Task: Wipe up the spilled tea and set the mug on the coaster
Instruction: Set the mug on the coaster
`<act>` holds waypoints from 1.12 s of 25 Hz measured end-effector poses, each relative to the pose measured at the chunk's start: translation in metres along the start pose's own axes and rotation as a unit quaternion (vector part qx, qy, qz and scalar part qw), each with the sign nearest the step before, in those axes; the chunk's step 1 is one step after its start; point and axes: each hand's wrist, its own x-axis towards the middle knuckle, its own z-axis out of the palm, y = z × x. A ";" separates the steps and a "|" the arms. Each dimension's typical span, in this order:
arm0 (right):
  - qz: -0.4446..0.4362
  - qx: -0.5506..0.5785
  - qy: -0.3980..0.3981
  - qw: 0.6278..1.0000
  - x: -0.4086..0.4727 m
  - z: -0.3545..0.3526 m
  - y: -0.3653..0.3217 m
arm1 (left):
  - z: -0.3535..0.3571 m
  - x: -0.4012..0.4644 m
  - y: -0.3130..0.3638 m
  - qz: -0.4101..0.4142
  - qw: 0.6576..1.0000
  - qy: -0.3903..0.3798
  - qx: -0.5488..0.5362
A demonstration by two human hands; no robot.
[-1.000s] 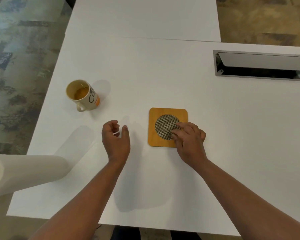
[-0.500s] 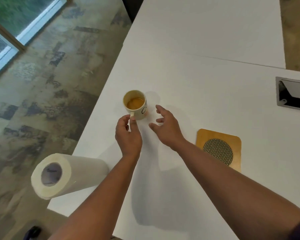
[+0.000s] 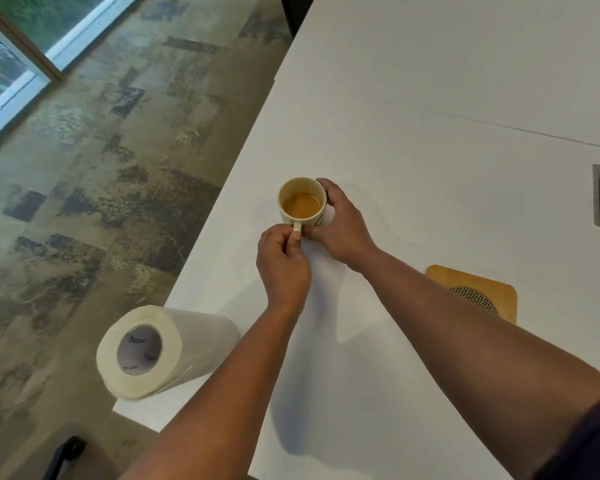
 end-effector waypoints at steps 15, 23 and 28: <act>0.052 0.043 0.126 0.990 -0.121 -0.116 0.027 | 0.032 -0.108 0.036 0.115 0.972 -0.203 0.015; 0.097 0.036 0.167 0.980 -0.211 -0.173 0.074 | 0.064 -0.185 0.022 0.123 0.933 -0.338 -0.002; 0.118 0.034 0.160 0.979 -0.226 -0.182 0.094 | 0.074 -0.200 0.013 0.141 0.924 -0.355 0.002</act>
